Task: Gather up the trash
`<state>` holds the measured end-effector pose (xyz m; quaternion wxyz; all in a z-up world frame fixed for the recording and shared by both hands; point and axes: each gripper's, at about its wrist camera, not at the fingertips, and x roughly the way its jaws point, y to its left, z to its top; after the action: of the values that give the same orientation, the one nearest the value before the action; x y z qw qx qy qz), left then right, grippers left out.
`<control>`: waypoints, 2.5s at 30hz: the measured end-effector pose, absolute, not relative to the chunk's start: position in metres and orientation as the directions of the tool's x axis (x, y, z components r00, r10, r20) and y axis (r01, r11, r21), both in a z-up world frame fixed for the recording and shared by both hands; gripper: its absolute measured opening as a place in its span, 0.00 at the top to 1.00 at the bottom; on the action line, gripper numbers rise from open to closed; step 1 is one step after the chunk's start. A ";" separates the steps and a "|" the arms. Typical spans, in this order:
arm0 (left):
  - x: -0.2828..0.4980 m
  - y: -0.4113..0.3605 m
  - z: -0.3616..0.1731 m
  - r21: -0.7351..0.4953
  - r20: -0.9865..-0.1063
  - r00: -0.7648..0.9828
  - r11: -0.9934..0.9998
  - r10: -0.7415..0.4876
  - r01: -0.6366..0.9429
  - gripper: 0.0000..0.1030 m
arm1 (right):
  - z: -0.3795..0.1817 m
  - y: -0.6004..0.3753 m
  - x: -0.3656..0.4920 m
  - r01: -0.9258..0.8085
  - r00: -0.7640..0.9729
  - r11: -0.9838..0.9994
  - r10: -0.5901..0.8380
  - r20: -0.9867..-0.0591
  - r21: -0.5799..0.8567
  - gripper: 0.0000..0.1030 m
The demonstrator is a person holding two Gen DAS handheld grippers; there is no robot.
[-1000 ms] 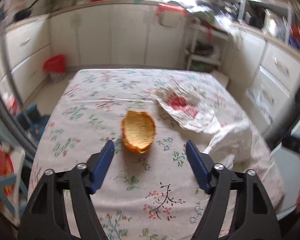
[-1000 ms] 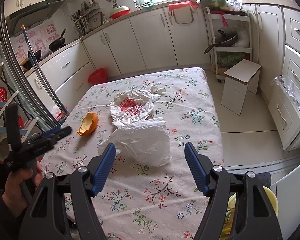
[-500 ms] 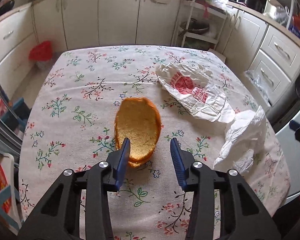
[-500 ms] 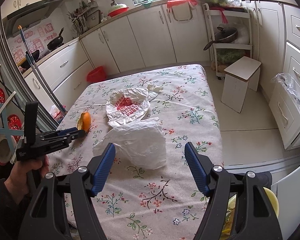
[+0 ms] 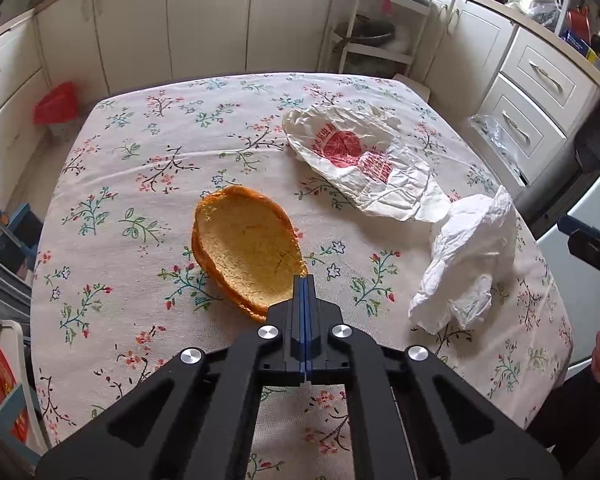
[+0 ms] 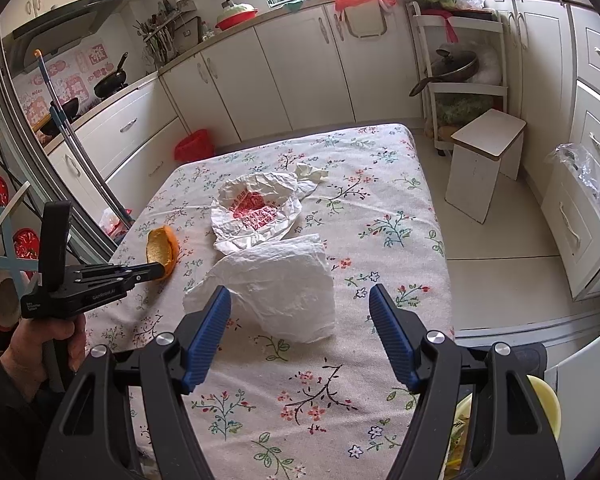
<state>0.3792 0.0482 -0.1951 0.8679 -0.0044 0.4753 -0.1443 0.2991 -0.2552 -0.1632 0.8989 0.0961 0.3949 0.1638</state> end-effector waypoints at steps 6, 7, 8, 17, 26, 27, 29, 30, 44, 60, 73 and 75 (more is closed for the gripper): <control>0.382 0.055 -0.192 -0.125 -0.816 0.532 0.967 -0.227 0.221 1.00 | -0.164 -0.257 0.299 -0.217 0.634 0.928 0.371 -0.679 0.304 0.33; 0.381 0.054 -0.192 -0.125 -0.813 0.534 0.965 -0.233 0.230 0.99 | -0.164 -0.257 0.299 -0.217 0.634 0.927 0.371 -0.678 0.305 0.33; 0.381 0.052 -0.192 -0.116 -0.814 0.533 0.965 -0.229 0.237 0.98 | -0.164 -0.257 0.299 -0.217 0.635 0.927 0.372 -0.678 0.305 0.33; 0.388 0.049 -0.193 -0.110 -0.815 0.539 0.970 -0.213 0.217 0.97 | -0.166 -0.256 0.300 -0.222 0.630 0.926 0.375 -0.680 0.305 0.33; 0.392 0.044 -0.189 -0.059 -0.798 0.578 0.977 -0.170 0.206 0.64 | -0.168 -0.252 0.300 -0.230 0.622 0.924 0.381 -0.684 0.306 0.33; 0.393 0.045 -0.189 -0.059 -0.798 0.579 0.977 -0.169 0.203 0.64 | -0.169 -0.252 0.300 -0.231 0.621 0.924 0.382 -0.684 0.306 0.33; 0.395 0.046 -0.188 -0.056 -0.795 0.584 0.979 -0.163 0.198 0.64 | -0.170 -0.251 0.300 -0.232 0.619 0.923 0.383 -0.686 0.307 0.33; 0.397 0.047 -0.188 -0.057 -0.794 0.585 0.979 -0.164 0.197 0.65 | -0.170 -0.252 0.300 -0.232 0.618 0.923 0.384 -0.686 0.307 0.33; 0.398 0.046 -0.181 -0.024 -0.789 0.594 0.974 -0.157 0.225 0.98 | -0.170 -0.253 0.302 -0.236 0.616 0.921 0.389 -0.684 0.311 0.33; 0.367 0.065 -0.147 -0.483 -0.614 0.489 0.785 -0.620 0.388 0.98 | -0.174 -0.252 0.309 -0.223 0.609 0.922 0.385 -0.693 0.317 0.33; 0.338 0.022 -0.201 -0.254 -0.835 0.312 0.821 -0.452 0.511 0.88 | -0.181 -0.227 0.331 -0.216 0.604 0.925 0.377 -0.702 0.312 0.30; 0.337 0.023 -0.196 -0.226 -0.835 0.336 0.830 -0.435 0.511 0.85 | -0.185 -0.223 0.335 -0.213 0.598 0.927 0.375 -0.709 0.310 0.30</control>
<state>0.3373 0.0234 -0.1965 0.8165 0.0383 0.4980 -0.2894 0.3349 -0.2233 -0.1847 0.8885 0.0971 0.4170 0.1652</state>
